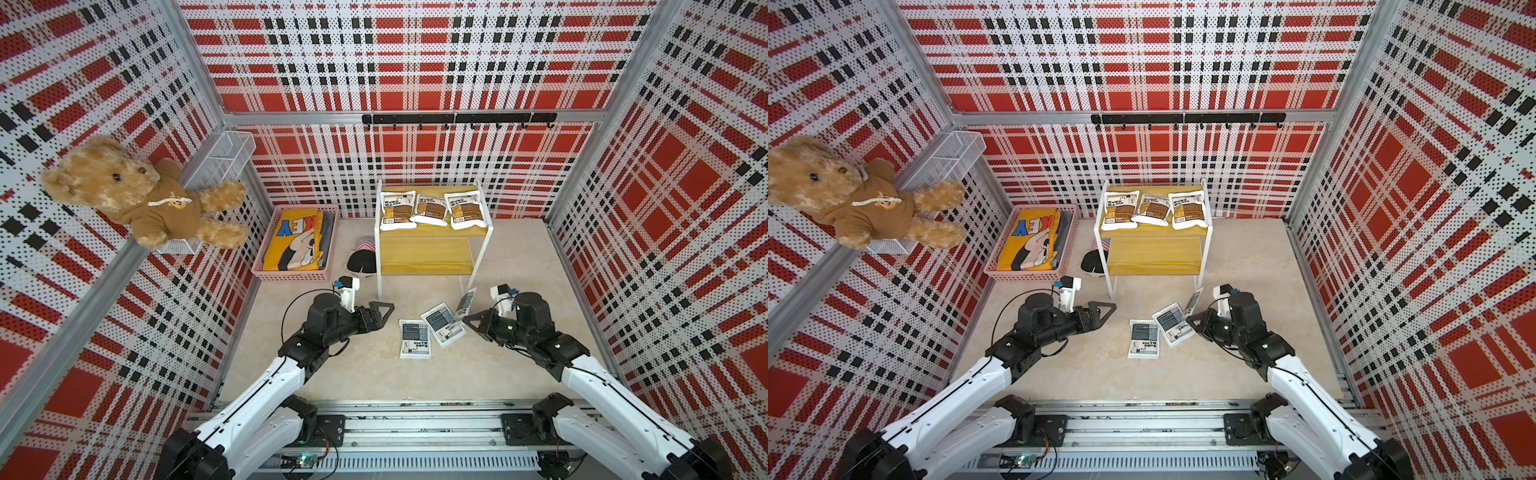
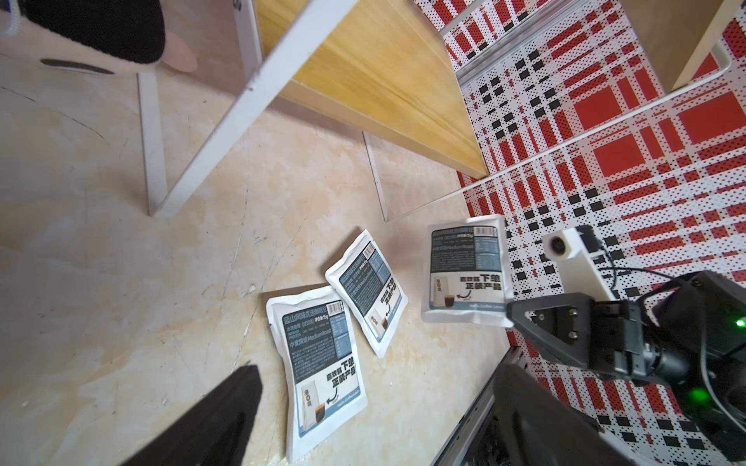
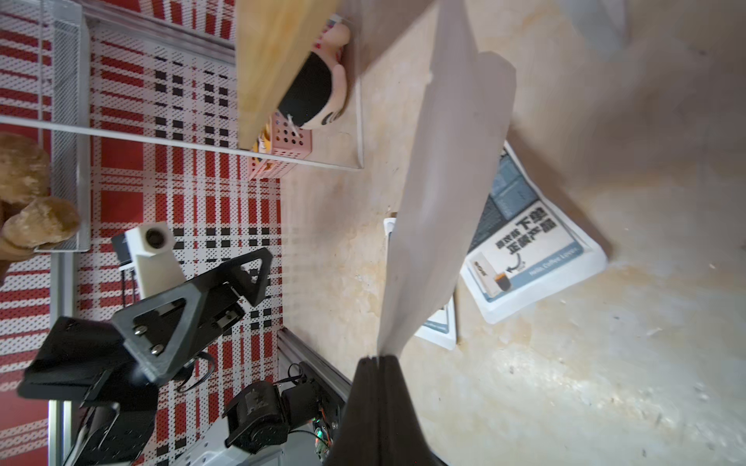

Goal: Place the bagged coffee beans on the shelf by color
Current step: Pick up the bagged coffee beans at the center of the board.

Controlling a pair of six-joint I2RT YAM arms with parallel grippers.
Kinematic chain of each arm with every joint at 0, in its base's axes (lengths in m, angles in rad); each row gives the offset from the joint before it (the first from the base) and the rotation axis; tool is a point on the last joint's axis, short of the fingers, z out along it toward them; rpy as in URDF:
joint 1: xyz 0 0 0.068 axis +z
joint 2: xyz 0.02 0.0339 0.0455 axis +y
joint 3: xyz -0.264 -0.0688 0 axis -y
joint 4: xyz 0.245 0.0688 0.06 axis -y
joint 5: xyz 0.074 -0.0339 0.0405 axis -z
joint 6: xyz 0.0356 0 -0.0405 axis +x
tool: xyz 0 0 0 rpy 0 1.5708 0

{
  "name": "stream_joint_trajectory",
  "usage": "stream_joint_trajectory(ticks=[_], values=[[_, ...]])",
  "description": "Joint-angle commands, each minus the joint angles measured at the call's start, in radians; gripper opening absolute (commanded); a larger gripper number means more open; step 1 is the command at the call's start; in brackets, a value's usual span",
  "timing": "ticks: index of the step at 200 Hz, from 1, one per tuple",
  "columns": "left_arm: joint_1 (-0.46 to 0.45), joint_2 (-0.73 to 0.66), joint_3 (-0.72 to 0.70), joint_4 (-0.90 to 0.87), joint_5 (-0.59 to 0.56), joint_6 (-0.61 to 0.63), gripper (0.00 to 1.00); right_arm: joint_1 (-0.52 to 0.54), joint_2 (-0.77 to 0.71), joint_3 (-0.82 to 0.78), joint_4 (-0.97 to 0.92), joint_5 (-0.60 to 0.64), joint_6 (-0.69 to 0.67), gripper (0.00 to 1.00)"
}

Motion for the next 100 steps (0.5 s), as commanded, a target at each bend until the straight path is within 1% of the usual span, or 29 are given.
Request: stream_joint_trajectory(ticks=[1,13,14,16,43,72,100], values=[[0.013,-0.022,-0.018,0.031,0.002,0.004,0.97,0.068,0.051,0.107,0.003,-0.028,-0.025,0.00],[0.015,-0.025,-0.026,0.042,0.006,-0.008,0.97,0.107,0.098,0.165,0.001,-0.033,-0.028,0.00],[0.016,-0.027,-0.026,0.043,0.007,-0.009,0.97,0.110,0.107,0.175,0.048,-0.045,-0.048,0.00],[0.017,-0.027,-0.028,0.047,0.008,-0.012,0.97,0.116,0.113,0.184,0.063,-0.055,-0.064,0.00],[0.027,-0.039,-0.046,0.079,0.022,-0.045,0.97,0.172,0.255,0.334,0.108,-0.048,-0.108,0.00],[0.036,-0.051,-0.053,0.081,0.032,-0.054,0.97,0.185,0.376,0.437,0.169,-0.035,-0.126,0.00],[0.048,-0.072,-0.050,0.058,0.037,-0.049,0.97,0.185,0.458,0.477,0.203,-0.013,-0.133,0.00]])
